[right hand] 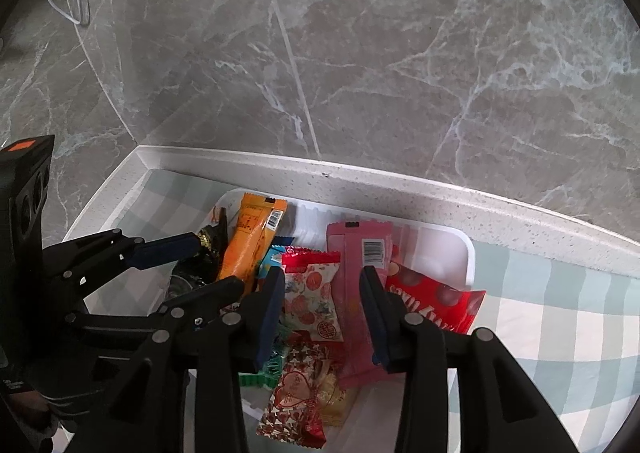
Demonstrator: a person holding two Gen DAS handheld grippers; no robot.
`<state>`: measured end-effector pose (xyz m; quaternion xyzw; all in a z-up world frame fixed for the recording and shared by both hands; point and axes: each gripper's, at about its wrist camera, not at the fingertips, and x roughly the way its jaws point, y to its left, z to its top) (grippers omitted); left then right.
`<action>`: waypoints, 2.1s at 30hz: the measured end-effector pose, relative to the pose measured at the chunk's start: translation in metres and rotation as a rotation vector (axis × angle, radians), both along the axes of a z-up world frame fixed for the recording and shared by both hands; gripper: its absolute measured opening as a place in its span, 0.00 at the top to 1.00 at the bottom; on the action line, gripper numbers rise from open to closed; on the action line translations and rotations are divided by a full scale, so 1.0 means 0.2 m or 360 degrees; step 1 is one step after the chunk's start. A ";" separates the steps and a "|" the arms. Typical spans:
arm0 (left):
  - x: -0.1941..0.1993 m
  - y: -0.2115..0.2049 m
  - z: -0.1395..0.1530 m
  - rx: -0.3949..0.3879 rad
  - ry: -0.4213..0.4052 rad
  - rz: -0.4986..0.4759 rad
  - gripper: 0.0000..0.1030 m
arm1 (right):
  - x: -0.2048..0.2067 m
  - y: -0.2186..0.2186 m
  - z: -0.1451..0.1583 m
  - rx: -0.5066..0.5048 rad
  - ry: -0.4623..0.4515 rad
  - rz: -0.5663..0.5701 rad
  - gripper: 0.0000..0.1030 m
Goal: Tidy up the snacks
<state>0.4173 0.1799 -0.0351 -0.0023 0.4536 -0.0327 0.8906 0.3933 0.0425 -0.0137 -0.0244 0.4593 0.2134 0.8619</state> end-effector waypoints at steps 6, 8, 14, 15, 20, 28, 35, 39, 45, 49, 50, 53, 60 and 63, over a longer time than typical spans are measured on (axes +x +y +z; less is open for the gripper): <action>-0.03 0.02 0.03 -0.0012 -0.0028 0.0016 0.50 | -0.03 0.00 0.02 0.0005 -0.0014 0.0001 0.59; -0.03 0.03 0.04 -0.0013 -0.0039 0.0022 0.49 | -0.04 0.00 0.03 0.0005 -0.0017 0.0000 0.59; -0.06 0.05 0.08 -0.0022 -0.0066 0.0032 0.48 | -0.07 -0.02 0.06 0.0019 -0.0029 -0.0018 0.54; -0.07 0.05 0.08 -0.0024 -0.0068 0.0034 0.48 | -0.08 -0.03 0.06 0.0024 -0.0032 -0.0022 0.54; -0.10 0.05 0.11 -0.0030 -0.0082 0.0044 0.47 | -0.12 -0.05 0.10 0.0038 -0.0043 -0.0033 0.53; -0.18 0.06 0.16 -0.0048 -0.0092 0.0063 0.37 | -0.22 -0.09 0.15 0.0052 -0.0064 -0.0059 0.48; -0.28 0.06 0.19 -0.0073 -0.0091 0.0067 0.27 | -0.33 -0.15 0.17 0.0061 -0.0060 -0.0100 0.43; -0.35 0.07 0.19 -0.0093 -0.0080 0.0082 0.27 | -0.40 -0.18 0.19 0.0067 -0.0058 -0.0131 0.40; -0.49 0.03 0.20 -0.0108 -0.0062 0.0072 0.27 | -0.56 -0.26 0.23 0.0088 -0.0087 -0.0203 0.28; -0.58 -0.01 0.23 -0.0109 -0.0073 0.0046 0.22 | -0.66 -0.31 0.26 0.0088 -0.0107 -0.0254 0.23; -0.60 -0.03 0.24 -0.0106 -0.0079 0.0037 0.19 | -0.68 -0.32 0.26 0.0087 -0.0110 -0.0263 0.22; -0.66 -0.07 0.29 -0.0097 -0.0111 0.0002 0.15 | -0.77 -0.35 0.30 0.0078 -0.0137 -0.0291 0.22; -0.81 -0.19 0.44 -0.0045 -0.0211 -0.0082 0.15 | -0.97 -0.37 0.41 0.0022 -0.0271 -0.0336 0.17; -0.86 -0.24 0.50 -0.0028 -0.0251 -0.0118 0.15 | -1.04 -0.37 0.45 -0.0006 -0.0315 -0.0344 0.17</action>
